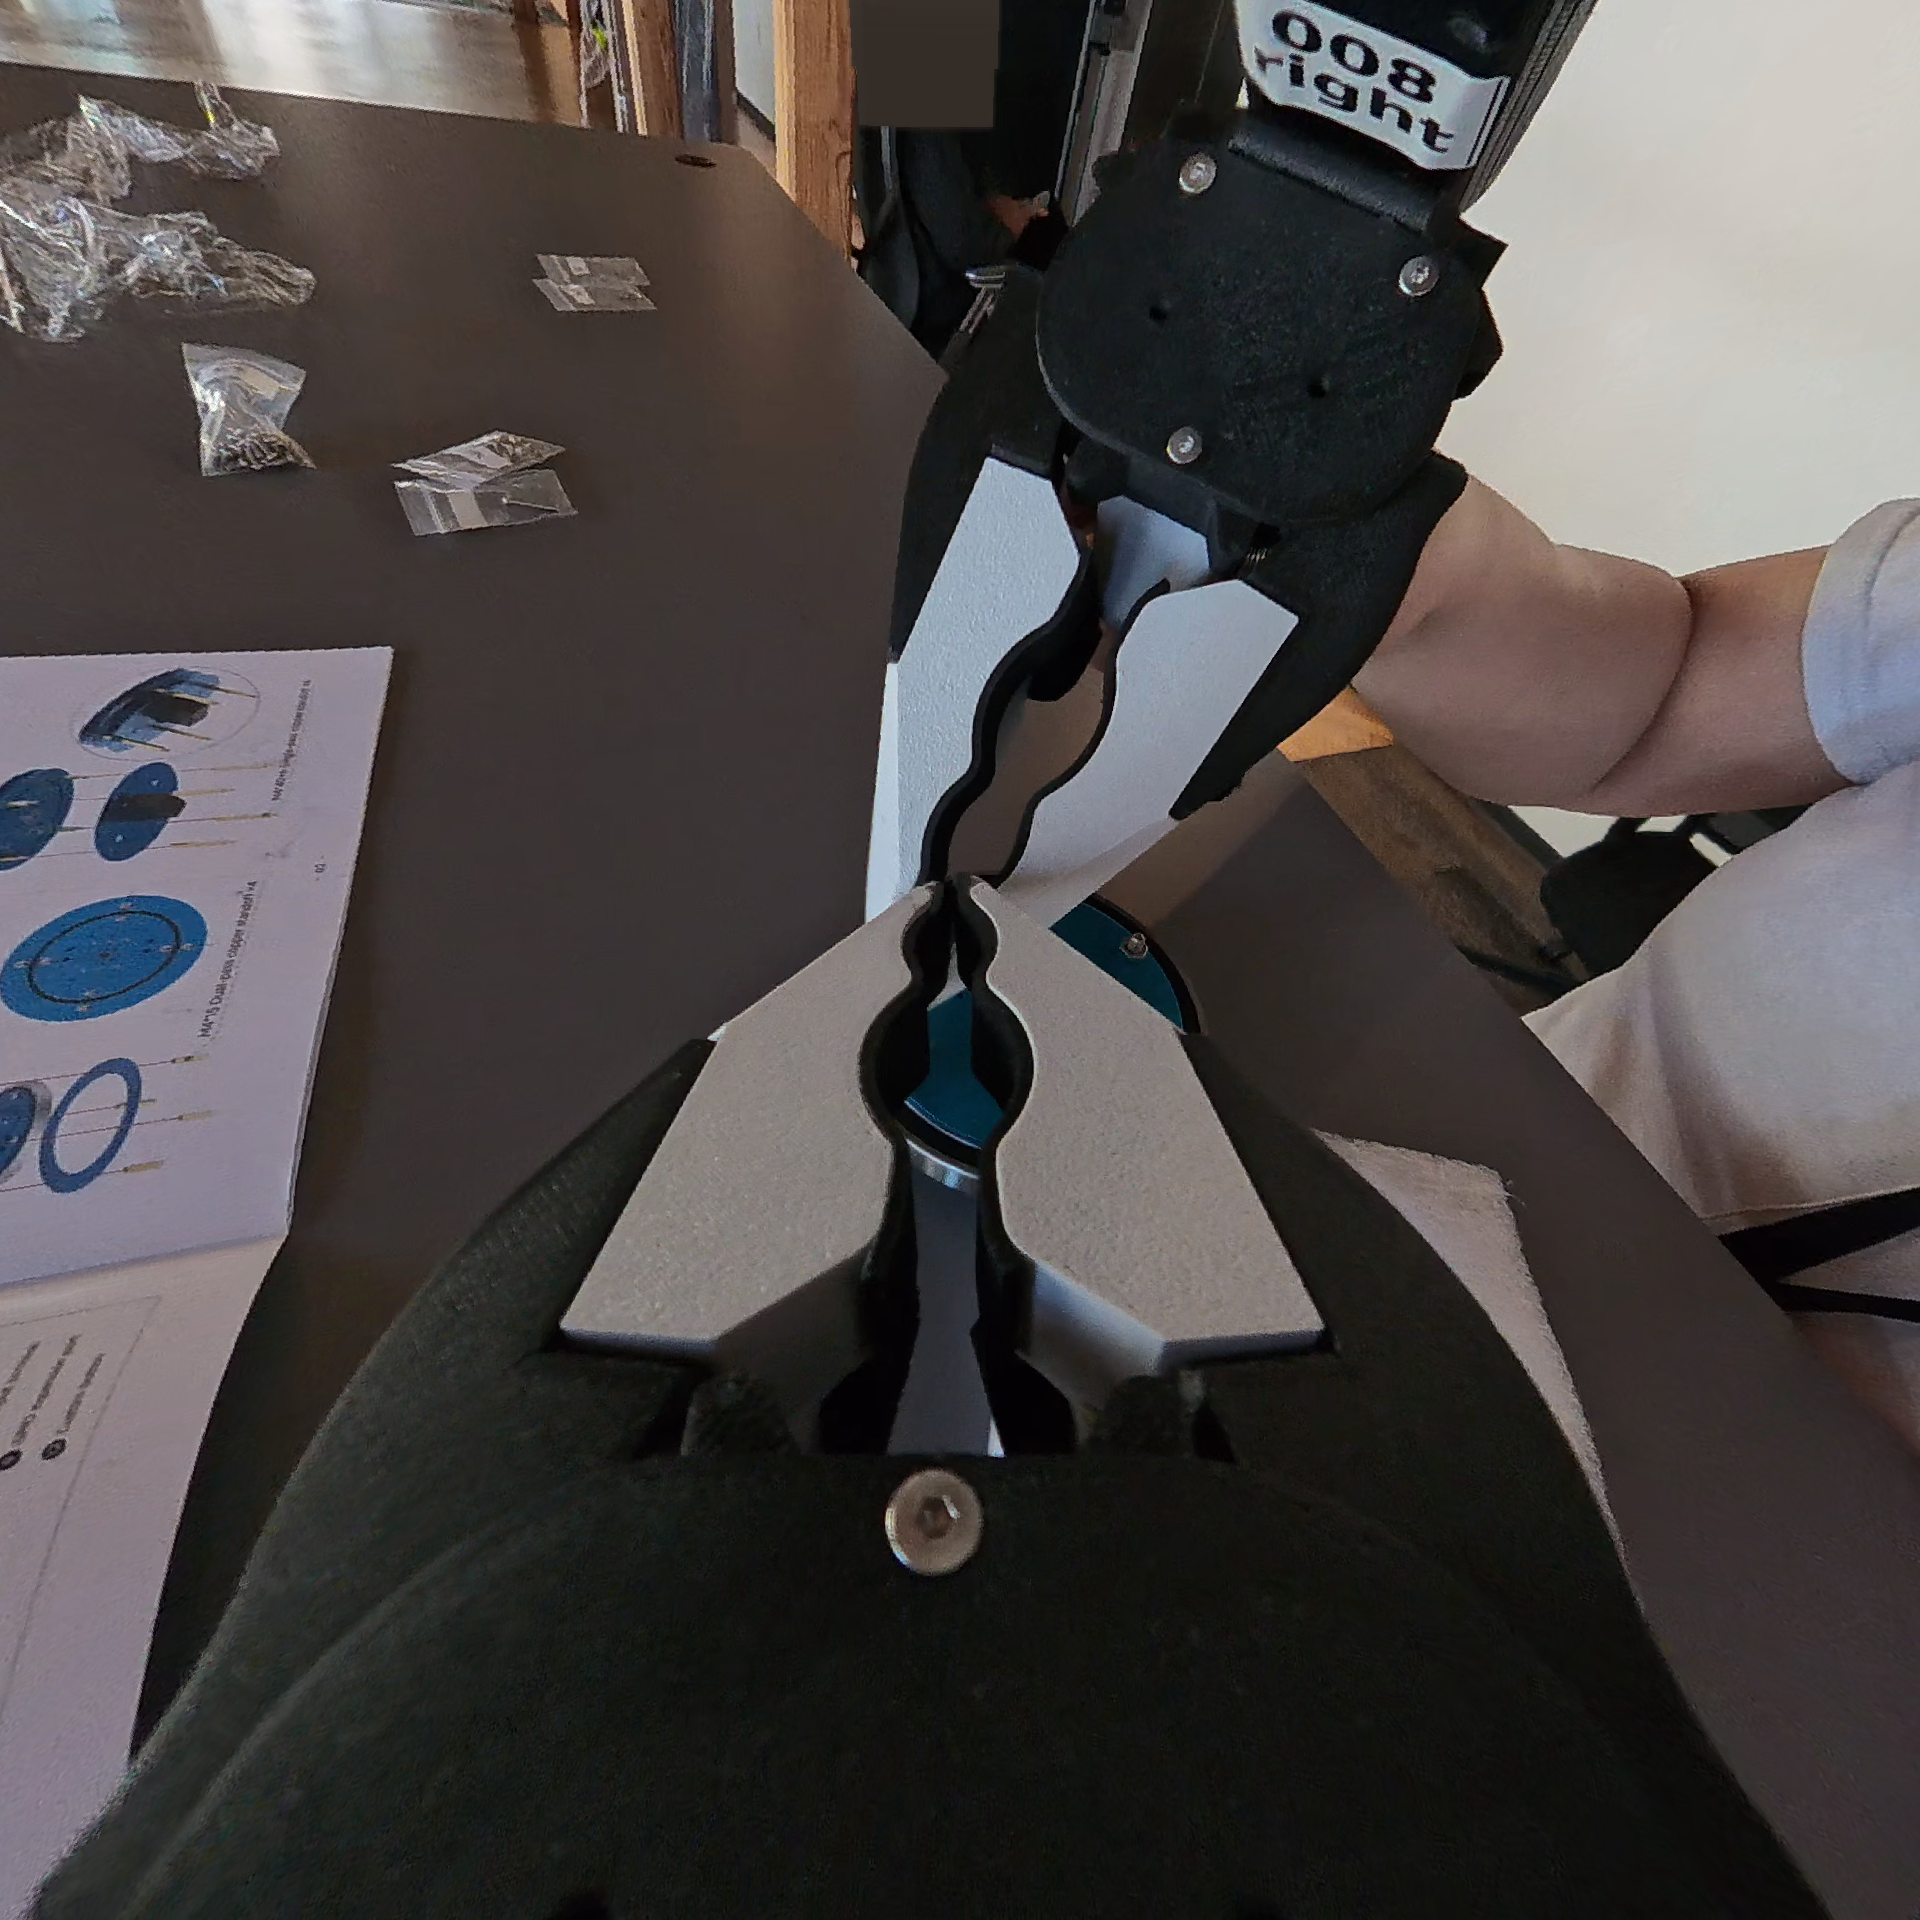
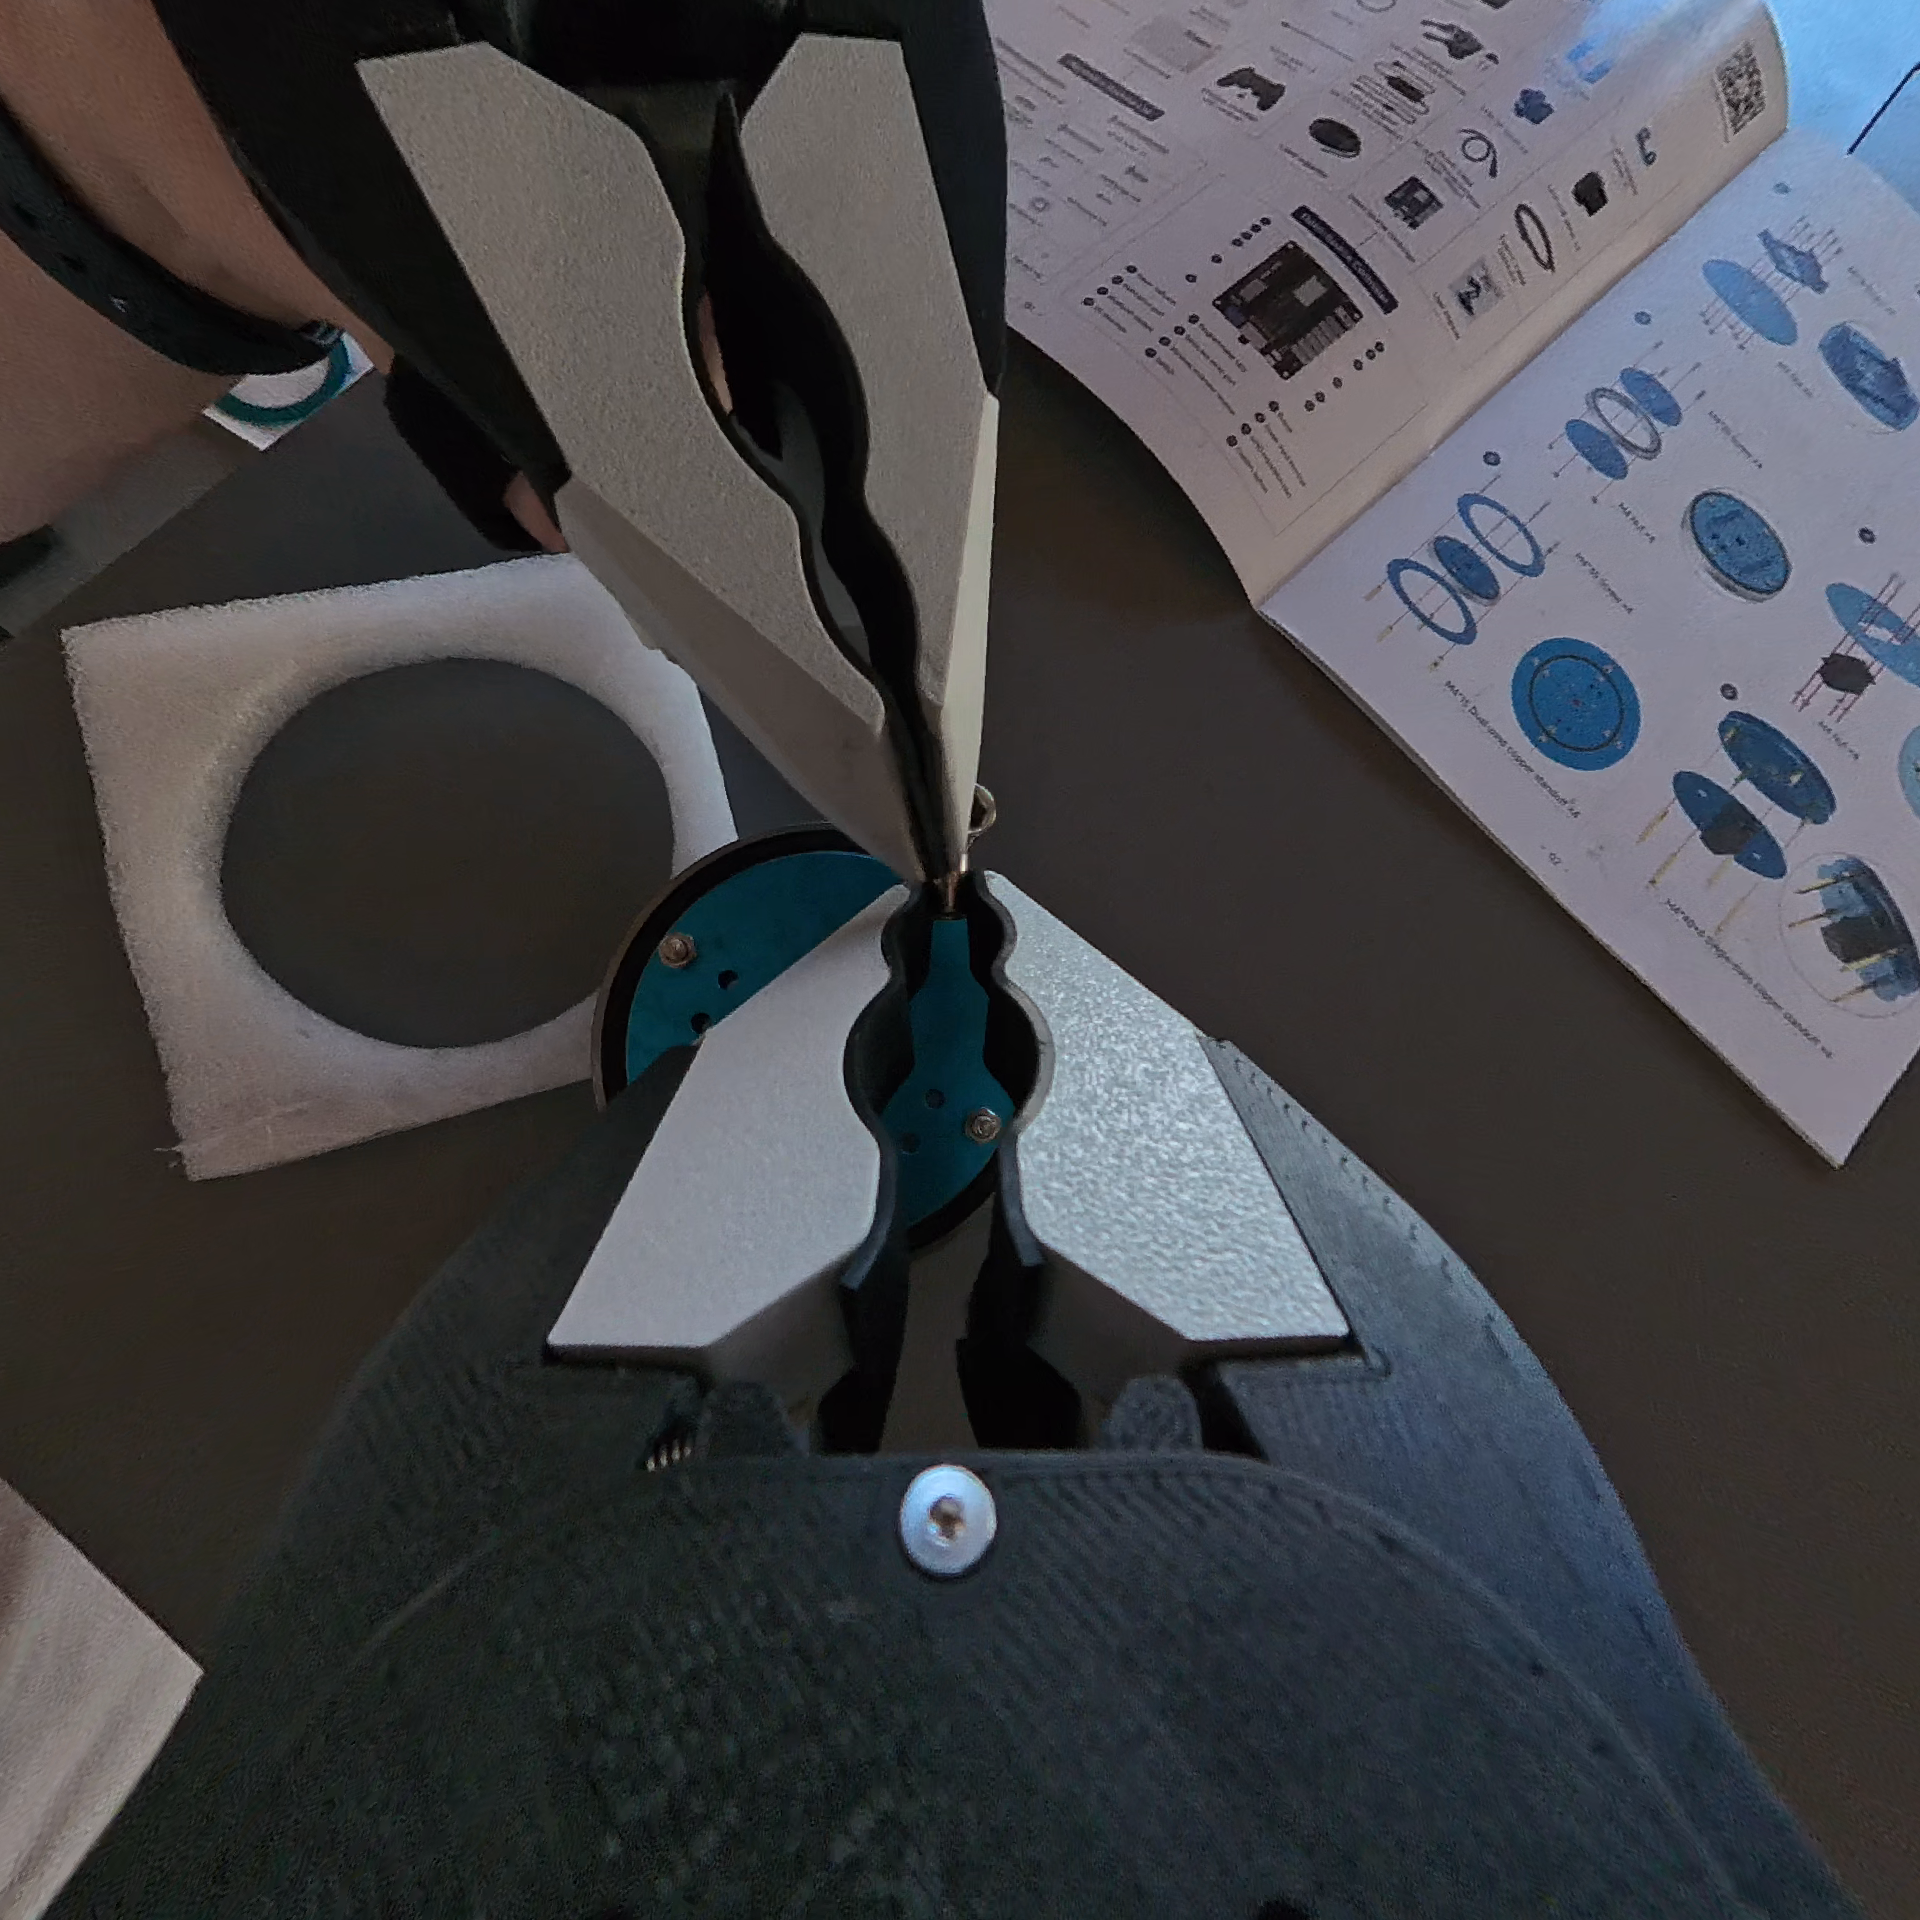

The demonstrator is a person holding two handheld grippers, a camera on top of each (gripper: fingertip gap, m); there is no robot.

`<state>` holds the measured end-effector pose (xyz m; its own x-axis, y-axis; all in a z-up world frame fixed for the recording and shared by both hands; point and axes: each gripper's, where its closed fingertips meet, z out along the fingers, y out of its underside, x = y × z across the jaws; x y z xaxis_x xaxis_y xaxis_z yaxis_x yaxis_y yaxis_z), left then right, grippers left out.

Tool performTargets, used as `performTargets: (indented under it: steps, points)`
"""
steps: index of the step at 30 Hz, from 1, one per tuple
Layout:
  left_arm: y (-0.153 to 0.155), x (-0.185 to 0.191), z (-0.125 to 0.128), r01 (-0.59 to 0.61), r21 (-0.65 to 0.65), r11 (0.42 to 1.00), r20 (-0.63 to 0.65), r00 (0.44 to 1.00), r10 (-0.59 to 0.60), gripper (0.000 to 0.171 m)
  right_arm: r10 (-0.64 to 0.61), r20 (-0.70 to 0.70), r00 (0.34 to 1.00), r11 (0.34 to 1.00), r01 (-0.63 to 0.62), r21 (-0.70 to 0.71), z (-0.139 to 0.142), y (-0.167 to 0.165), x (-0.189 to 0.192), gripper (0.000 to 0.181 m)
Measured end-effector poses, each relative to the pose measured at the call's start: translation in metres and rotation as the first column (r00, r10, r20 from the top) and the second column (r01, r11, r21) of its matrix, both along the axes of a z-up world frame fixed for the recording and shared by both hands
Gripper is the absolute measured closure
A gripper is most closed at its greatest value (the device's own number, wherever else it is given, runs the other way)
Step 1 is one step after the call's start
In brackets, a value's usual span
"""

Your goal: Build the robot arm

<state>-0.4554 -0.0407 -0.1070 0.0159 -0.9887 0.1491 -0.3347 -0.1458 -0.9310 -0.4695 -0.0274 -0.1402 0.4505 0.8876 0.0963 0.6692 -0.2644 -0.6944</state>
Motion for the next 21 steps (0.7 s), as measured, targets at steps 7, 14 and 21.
performTargets:
  steps: [7,14,21]
  points:
    - [-0.002,-0.005,-0.006,0.011,0.035,0.999,0.005,1.0,-0.011,0.171,-0.036,0.064,0.997,0.999,0.036,-0.007,-0.001,0.001,0.001,0.175]
    - [-0.001,-0.006,0.0,0.041,0.021,0.999,0.053,0.998,-0.042,0.167,-0.184,0.009,0.983,0.983,0.183,0.016,-0.003,-0.001,-0.002,0.175]
    - [-0.003,-0.002,-0.004,0.074,0.038,0.997,0.023,0.997,-0.075,0.171,-0.169,-0.007,0.986,0.982,0.169,0.079,-0.003,-0.002,-0.003,0.175]
